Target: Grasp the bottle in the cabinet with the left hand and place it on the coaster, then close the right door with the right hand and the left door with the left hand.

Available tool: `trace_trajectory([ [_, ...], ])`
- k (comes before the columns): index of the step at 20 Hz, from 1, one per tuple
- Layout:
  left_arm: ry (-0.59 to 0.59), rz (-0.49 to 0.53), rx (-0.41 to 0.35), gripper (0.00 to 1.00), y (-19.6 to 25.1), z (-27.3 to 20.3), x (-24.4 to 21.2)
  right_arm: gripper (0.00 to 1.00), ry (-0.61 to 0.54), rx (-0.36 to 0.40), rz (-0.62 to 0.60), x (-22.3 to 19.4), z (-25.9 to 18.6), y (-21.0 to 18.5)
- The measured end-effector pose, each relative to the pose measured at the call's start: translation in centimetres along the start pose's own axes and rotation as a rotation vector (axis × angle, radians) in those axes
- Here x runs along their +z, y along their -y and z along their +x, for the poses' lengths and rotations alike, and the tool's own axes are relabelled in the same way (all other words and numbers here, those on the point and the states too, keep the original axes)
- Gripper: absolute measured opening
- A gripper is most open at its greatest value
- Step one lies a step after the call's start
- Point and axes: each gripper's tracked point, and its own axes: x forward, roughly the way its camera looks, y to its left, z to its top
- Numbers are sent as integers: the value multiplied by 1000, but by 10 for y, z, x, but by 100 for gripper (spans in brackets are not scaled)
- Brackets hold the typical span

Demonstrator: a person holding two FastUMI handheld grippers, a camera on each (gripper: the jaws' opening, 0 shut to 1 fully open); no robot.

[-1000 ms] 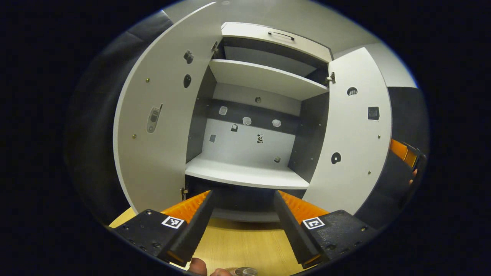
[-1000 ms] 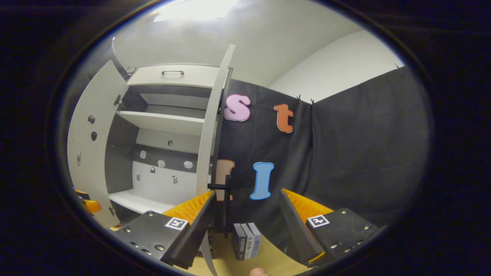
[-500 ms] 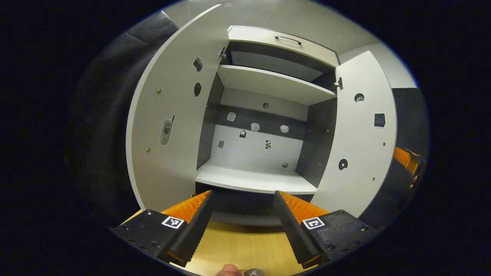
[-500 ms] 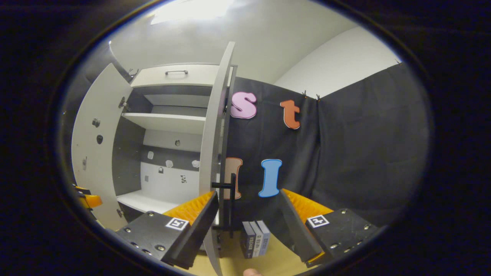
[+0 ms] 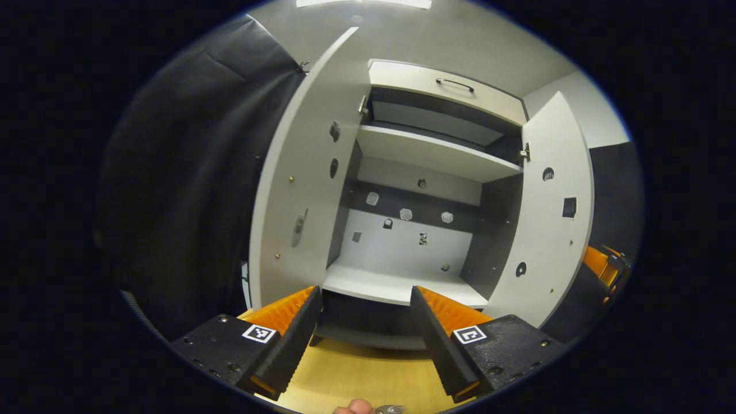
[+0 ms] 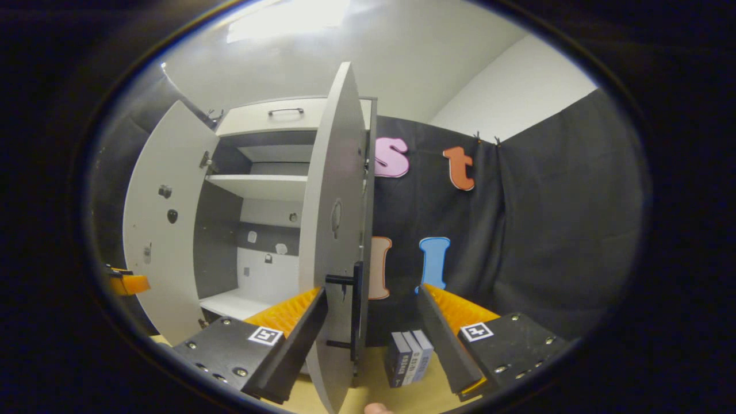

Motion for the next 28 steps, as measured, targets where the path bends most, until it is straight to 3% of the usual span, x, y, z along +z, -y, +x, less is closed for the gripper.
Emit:
trace_trajectory([
  [1, 8, -8, 13, 92, -9, -3, 3, 96, 3, 4, -4, 1, 2, -6],
  [2, 12, -12, 28, 96, -17, -6, 6, 96, 6, 13, -7, 2, 3, -12],
  [7, 38, 16, 104, 96, -60, -11, 24, 96, -3, 63, 23, -1, 13, -46],
  [8, 46, 25, 112, 100, -67, -10, 27, 100, 2, 65, 23, -1, 16, -52],
  [11, 66, 86, 147, 96, -90, -4, 38, 97, 9, 80, 29, 1, 27, -68],
  [12, 77, 107, 157, 100, -96, -2, 42, 96, 4, 90, 41, 0, 31, -75],
  [13, 94, 117, 164, 96, -100, 1, 50, 96, 0, 101, 56, 0, 33, -81],
  [16, 99, 118, 181, 96, -113, 11, 54, 97, 2, 161, 79, 4, 33, -107],
  [17, 98, 123, 190, 91, -118, 15, 54, 97, 9, 168, 77, 5, 31, -112],
  [18, 97, 126, 197, 96, -122, 20, 54, 97, 18, 173, 75, 7, 29, -114],
  [20, 89, 124, 192, 92, -122, 29, 51, 93, 22, 177, 67, 8, 27, -119],
  [22, 84, 120, 187, 96, -119, 35, 48, 97, 21, 169, 55, 7, 26, -115],
  [23, 80, 120, 185, 92, -118, 38, 46, 97, 19, 163, 52, 6, 26, -112],
  [25, 65, 126, 186, 96, -118, 44, 40, 97, 7, 152, 52, 3, 24, -106],
  [26, 52, 130, 188, 92, -118, 49, 33, 97, 4, 146, 54, 2, 24, -103],
  [28, 33, 133, 180, 96, -115, 57, 25, 97, 1, 132, 58, 1, 22, -96],
])
